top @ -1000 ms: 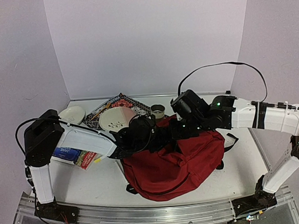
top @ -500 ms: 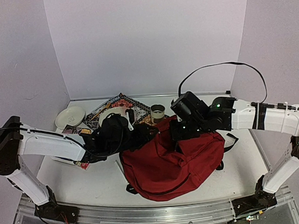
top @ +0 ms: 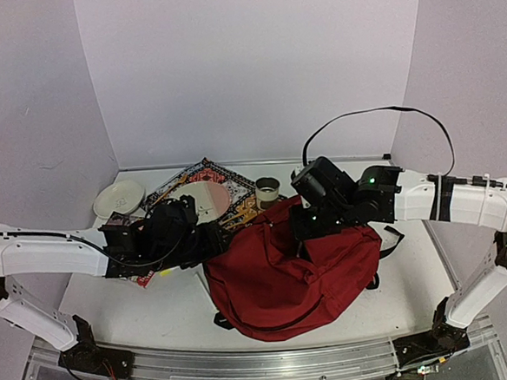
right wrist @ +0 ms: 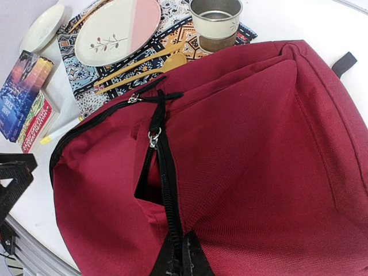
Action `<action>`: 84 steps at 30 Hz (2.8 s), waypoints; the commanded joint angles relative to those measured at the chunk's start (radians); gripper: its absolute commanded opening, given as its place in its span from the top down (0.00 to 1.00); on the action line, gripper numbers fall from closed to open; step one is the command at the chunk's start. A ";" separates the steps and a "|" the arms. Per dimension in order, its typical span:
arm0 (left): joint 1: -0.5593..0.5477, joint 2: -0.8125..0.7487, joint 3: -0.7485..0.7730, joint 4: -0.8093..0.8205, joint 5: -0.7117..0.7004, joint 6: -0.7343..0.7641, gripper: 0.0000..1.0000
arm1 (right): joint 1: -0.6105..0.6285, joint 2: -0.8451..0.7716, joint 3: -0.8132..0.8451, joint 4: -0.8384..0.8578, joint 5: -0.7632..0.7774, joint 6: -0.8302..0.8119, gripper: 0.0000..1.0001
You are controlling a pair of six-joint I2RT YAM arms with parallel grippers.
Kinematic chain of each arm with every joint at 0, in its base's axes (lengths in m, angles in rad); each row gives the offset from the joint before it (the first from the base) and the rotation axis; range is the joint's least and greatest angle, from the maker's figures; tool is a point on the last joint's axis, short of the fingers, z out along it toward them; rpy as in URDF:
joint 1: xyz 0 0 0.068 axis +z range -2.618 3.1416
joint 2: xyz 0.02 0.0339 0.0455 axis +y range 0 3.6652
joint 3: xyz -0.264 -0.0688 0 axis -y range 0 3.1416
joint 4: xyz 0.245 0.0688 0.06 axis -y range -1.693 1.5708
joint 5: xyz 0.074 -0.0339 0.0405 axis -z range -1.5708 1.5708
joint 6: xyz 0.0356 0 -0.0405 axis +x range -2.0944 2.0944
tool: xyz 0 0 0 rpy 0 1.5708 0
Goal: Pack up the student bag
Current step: Pick up the pen at the center of the board.
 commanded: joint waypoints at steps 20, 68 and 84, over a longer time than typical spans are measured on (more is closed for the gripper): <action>0.010 0.017 -0.051 -0.457 -0.061 -0.074 0.41 | 0.007 -0.091 -0.052 -0.001 0.075 -0.045 1.00; 0.062 0.261 -0.034 -0.449 0.083 0.129 0.87 | 0.006 -0.145 -0.066 -0.030 0.174 -0.040 1.00; 0.131 0.076 -0.044 -0.402 0.102 0.142 1.00 | 0.007 -0.112 -0.030 -0.030 0.128 -0.054 1.00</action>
